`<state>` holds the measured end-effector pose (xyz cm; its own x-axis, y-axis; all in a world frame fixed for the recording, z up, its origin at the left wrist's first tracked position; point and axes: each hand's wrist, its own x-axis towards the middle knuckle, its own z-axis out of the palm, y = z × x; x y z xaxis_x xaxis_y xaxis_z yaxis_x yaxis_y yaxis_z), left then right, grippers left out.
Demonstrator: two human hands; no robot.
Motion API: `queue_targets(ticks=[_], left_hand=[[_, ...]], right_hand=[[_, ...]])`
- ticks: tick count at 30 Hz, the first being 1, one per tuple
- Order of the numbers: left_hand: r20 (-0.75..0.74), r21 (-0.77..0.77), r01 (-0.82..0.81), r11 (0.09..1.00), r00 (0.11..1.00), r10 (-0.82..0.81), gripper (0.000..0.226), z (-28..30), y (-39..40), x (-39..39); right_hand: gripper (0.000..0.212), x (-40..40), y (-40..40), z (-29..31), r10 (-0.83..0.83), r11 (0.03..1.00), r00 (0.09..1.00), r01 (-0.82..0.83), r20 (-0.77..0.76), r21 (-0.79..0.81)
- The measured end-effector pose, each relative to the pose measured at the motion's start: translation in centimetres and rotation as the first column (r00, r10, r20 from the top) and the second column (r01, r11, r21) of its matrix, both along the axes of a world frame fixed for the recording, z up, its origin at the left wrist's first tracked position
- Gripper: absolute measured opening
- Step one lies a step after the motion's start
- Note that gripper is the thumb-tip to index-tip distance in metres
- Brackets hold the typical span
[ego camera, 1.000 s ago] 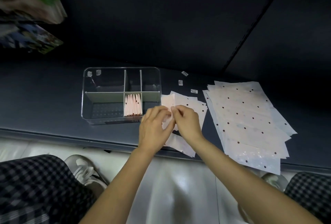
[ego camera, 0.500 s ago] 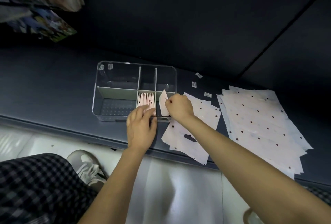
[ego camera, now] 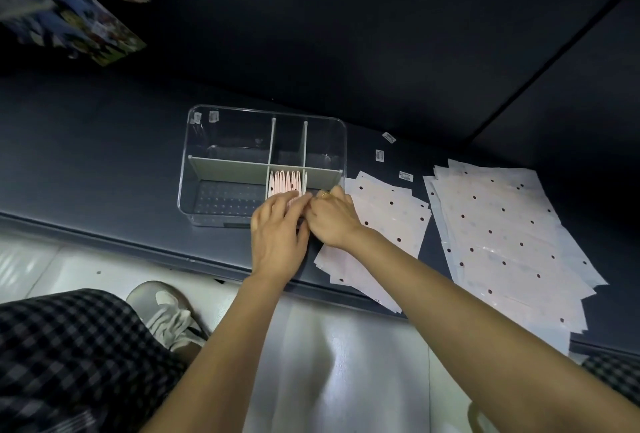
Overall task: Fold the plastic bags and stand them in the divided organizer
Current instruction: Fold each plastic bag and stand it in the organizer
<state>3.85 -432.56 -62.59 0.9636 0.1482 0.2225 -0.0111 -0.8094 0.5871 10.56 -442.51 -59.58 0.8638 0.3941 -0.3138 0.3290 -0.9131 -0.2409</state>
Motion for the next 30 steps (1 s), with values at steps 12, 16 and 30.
queue_targets(ticks=[12,16,30], left_hand=[[-0.136,0.209,0.055,0.976,0.990,-0.027,0.042,-0.5,0.4,0.6],[-0.159,0.230,0.055,0.972,0.987,-0.018,0.044,-0.3,0.1,0.8],[-0.066,0.142,0.085,0.986,0.995,-0.076,0.037,1.9,-2.8,1.1]], right_hand=[[0.042,-8.0,-13.9,-1.2,-0.009,0.979,0.989,-0.021,0.144,0.205],[0.051,-11.9,-17.8,-3.5,0.110,0.992,0.986,-0.116,0.128,0.044],[0.012,-11.4,-21.2,-1.9,-0.126,0.911,0.990,0.139,-0.059,0.389]])
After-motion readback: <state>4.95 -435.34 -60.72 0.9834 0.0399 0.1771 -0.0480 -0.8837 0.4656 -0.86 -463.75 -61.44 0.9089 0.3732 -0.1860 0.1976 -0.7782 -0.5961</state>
